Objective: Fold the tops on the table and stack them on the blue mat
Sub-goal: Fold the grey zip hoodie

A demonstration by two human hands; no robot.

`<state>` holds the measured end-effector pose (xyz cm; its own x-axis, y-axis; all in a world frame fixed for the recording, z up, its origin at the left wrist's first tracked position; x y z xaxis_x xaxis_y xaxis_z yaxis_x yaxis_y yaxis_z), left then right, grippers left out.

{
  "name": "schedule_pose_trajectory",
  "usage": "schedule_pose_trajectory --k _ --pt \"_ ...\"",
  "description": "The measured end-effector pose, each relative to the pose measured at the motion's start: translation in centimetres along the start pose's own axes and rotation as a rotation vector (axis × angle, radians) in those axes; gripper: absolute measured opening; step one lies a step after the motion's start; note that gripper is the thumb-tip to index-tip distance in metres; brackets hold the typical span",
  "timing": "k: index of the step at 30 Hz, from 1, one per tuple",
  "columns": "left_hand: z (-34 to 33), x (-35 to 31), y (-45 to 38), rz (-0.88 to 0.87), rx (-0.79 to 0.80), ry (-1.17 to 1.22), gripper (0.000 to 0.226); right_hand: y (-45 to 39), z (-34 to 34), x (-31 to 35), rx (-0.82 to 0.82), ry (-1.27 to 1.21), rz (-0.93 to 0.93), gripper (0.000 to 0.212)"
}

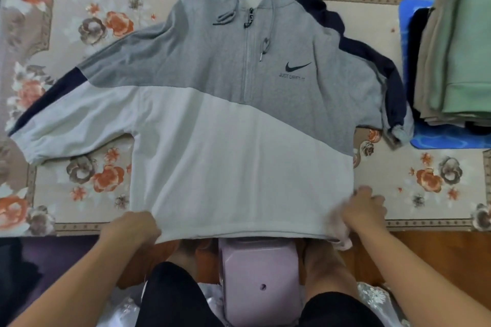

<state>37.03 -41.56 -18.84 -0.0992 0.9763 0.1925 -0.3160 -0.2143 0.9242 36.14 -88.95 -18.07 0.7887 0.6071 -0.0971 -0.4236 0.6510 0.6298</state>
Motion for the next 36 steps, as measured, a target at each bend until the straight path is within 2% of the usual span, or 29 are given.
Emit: schedule_pose_trajectory --k 1,3,5,7,10,12,13,15,17,19,21,23,26,29,32,36 --pt "2.1 -1.2 -0.1 -0.036 -0.021 -0.014 0.026 -1.1 1.8 1.1 -0.043 -0.037 0.037 0.052" --pt "6.9 -4.6 0.2 -0.170 -0.199 0.047 0.028 -4.2 5.5 3.2 -0.168 -0.120 0.114 0.058" --pt "11.4 -8.9 0.9 -0.337 -0.381 0.284 0.020 -7.5 9.3 4.4 -0.281 -0.230 0.100 0.058" --pt "14.5 -13.4 0.5 -0.464 -0.495 0.464 0.014 -10.6 11.6 4.7 -0.324 -0.286 0.050 0.056" --pt "15.6 -19.1 -1.9 -0.524 -0.545 0.442 0.037 -13.9 11.4 4.7 -0.384 -0.140 0.180 0.069" --pt "14.8 -21.8 -3.3 -0.502 -0.537 0.272 0.053 -15.3 9.5 4.4 -0.376 -0.034 0.283 0.080" --pt "14.4 -22.7 -3.8 -0.462 -0.533 0.176 0.059 -15.9 8.8 4.2 -0.398 -0.034 0.311 0.076" --pt "13.9 -23.6 -4.1 -0.372 -0.530 0.079 0.066 -16.1 9.2 3.8 -0.496 -0.122 0.318 0.054" --pt "14.0 -24.2 -3.7 -0.315 -0.504 0.088 0.068 -15.0 11.4 3.5 -0.528 -0.314 0.243 0.040" --pt "14.7 -25.0 -2.9 -0.280 -0.464 0.076 0.066 -13.0 14.8 3.2 -0.586 -0.473 0.188 0.036" --pt "15.8 -26.1 -2.1 -0.294 -0.498 0.044 0.057 -10.6 18.8 3.1 -0.692 -0.529 0.221 0.032" --pt "17.6 -28.2 -1.6 -0.436 -0.626 0.061 0.047 -8.4 22.7 3.3 -0.767 -0.545 0.284 0.026" --pt "21.0 -33.2 -1.2 -0.688 -0.651 0.151 0.060 -7.6 26.4 3.2 -0.747 -0.608 0.247 0.020" --pt "24.4 -39.4 -2.4 -0.786 -0.651 0.032 0.073 -8.9 27.0 1.6 -0.674 -0.593 0.111 0.017" --pt "25.9 -44.3 -4.5 -0.772 -0.659 -0.167 0.071 -10.7 25.6 -0.6 -0.584 -0.592 0.043 0.014" --pt "25.0 -47.0 -7.0 -0.697 -0.667 -0.255 0.073 -12.5 24.2 -2.2 -0.544 -0.617 0.045 0.013"
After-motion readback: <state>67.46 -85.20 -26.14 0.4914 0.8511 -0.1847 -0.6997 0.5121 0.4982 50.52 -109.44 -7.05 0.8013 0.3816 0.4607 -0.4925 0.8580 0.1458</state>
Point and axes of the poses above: each hand's wrist, its own y-axis away from the middle knuckle, its own z-axis out of the back of the hand, x = y × z, the point moved 2 cm from there along -y, towards the middle knuckle, and after that the axes turned 1 degree about -z, right-handed, at the moved point
